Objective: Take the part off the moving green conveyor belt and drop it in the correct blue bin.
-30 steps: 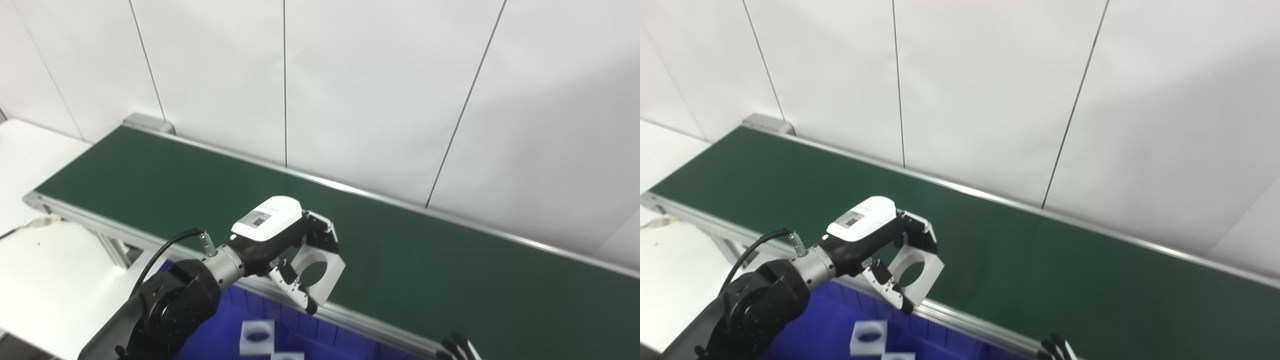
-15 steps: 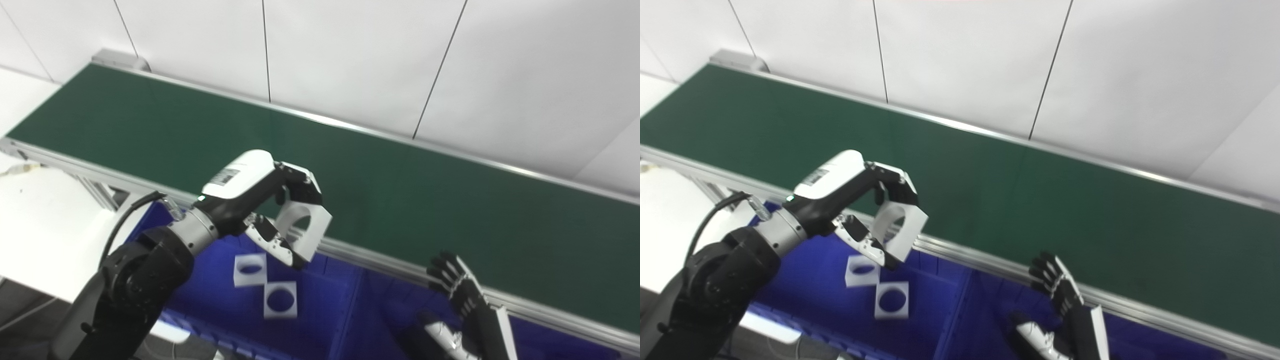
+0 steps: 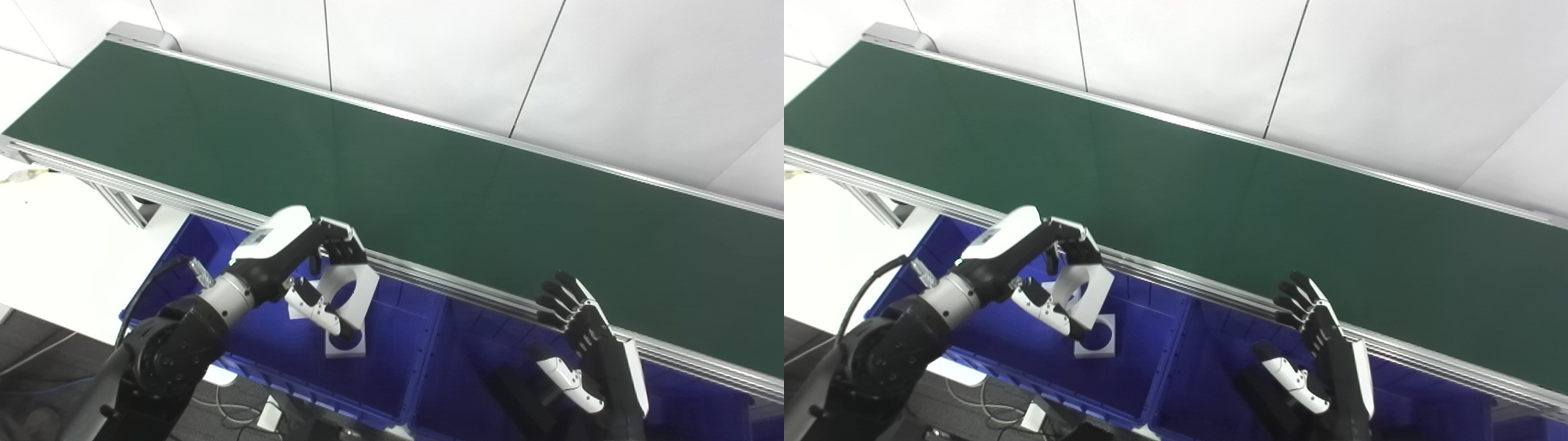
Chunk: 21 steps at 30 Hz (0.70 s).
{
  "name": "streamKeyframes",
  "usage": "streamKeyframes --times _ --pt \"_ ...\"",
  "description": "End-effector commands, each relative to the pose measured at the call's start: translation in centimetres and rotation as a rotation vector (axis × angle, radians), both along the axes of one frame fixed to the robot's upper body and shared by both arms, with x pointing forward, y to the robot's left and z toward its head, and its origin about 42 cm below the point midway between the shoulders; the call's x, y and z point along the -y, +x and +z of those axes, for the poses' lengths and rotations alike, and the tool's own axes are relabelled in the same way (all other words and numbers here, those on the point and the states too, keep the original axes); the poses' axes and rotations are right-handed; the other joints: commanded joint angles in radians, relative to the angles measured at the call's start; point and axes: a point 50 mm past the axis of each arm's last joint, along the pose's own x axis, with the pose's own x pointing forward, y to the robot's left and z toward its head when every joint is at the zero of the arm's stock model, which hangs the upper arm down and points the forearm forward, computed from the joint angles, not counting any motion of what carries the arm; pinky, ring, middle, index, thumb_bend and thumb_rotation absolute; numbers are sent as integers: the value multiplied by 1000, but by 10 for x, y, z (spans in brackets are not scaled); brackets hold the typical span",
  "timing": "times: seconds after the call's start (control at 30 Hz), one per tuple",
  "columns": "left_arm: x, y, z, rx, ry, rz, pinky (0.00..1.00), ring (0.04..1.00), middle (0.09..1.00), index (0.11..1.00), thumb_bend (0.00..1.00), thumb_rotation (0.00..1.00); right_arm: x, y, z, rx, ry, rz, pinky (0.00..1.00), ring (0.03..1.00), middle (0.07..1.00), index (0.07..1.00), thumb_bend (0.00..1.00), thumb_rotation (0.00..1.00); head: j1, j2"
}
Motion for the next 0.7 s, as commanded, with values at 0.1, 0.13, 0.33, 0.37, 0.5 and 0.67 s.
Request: streamKeyframes --times 0.1,0.13,0.33,0.37,0.5,0.67 --pt "2 1 -22 25 40 22 348 379 464 525 498 0 2 2 12 35 17 9 732 796 837 886 743 507 1 2" --pt "1 2 -27 21 40 27 347 380 464 524 498 0 2 2 12 36 15 9 733 797 838 886 744 508 2 3" --pt "-3 5 -57 3 74 59 364 390 477 520 500 0 2 2 12 41 12 8 732 795 839 885 745 520 3 4" --pt "-4 6 -61 -5 80 70 363 391 475 519 500 0 2 2 13 40 13 7 731 794 838 884 745 519 3 4" --pt "-9 9 -75 -19 93 90 360 392 477 516 500 0 1 2 13 39 14 8 732 795 839 884 750 522 2 3" --pt "-15 15 -91 -42 112 111 374 398 477 516 500 0 -1 2 12 39 20 11 731 794 841 887 746 520 0 1"
